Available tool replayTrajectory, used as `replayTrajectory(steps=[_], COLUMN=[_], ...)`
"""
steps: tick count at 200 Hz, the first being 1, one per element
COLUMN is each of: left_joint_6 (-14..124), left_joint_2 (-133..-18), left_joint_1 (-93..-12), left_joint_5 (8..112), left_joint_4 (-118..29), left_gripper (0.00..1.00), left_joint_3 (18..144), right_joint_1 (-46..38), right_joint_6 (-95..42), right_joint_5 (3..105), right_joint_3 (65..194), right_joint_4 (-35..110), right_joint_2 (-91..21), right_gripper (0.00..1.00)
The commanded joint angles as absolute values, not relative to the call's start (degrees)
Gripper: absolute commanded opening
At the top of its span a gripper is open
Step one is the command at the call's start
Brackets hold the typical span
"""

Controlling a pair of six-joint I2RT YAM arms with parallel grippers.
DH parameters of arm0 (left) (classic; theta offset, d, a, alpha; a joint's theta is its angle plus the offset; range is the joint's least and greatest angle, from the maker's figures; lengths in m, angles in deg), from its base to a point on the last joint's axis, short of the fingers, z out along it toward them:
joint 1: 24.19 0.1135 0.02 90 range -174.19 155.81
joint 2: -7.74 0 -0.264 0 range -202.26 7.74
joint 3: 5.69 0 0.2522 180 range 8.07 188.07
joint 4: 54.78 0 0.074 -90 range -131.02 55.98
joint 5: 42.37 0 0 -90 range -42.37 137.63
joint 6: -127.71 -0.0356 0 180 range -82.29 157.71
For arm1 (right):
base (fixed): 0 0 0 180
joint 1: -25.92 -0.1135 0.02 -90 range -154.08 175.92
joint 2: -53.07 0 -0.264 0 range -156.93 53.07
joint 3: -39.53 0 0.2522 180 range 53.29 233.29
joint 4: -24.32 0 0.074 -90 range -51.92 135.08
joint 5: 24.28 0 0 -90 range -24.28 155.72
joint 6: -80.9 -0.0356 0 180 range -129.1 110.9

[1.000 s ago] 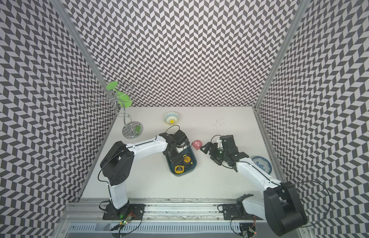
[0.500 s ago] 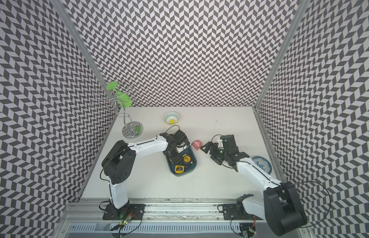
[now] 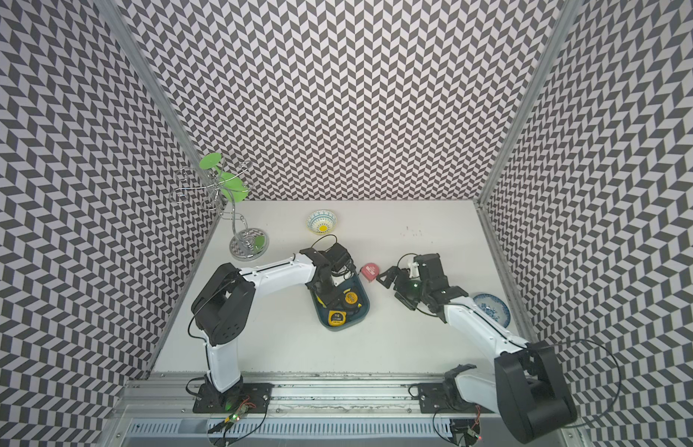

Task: Take the tape measure out of the storage box
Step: Pick up the tape measure from the storage box, then place the tape measure at the center of the board.

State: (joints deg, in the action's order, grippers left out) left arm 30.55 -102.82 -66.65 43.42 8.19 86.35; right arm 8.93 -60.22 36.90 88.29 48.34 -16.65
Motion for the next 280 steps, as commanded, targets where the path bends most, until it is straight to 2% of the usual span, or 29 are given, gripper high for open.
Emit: replayTrajectory(steps=[1,60,146,208,280], left_joint_6=[33.14,39.88,56.70,71.62,90.99], left_joint_2=[-100.90,-99.29,-96.17,-90.24,-82.03], left_joint_1=[-66.45,-66.43,-66.30,-65.93,-64.89], left_joint_5=[42.20,42.16,44.63,49.31,56.20], left_joint_4=[9.22,14.02,18.18,9.53,-7.22], left_gripper=[0.00,0.00,0.00,0.00,0.00], left_joint_3=[91.35,99.49,111.23,107.85,92.41], right_joint_1=[9.31,9.31,8.81,3.11,-10.00], right_joint_6=[-60.65,-60.61,-58.77,-58.65,-56.39], right_joint_5=[36.64,36.76,37.08,40.91,56.58], right_joint_3=[88.33,88.68,87.29,86.08,83.71], right_joint_4=[46.23,46.67,44.66,37.35,25.83], right_joint_2=[-15.71,-14.33,-9.82,-5.55,-2.00], right_gripper=[1.00,1.00,1.00,1.00,1.00])
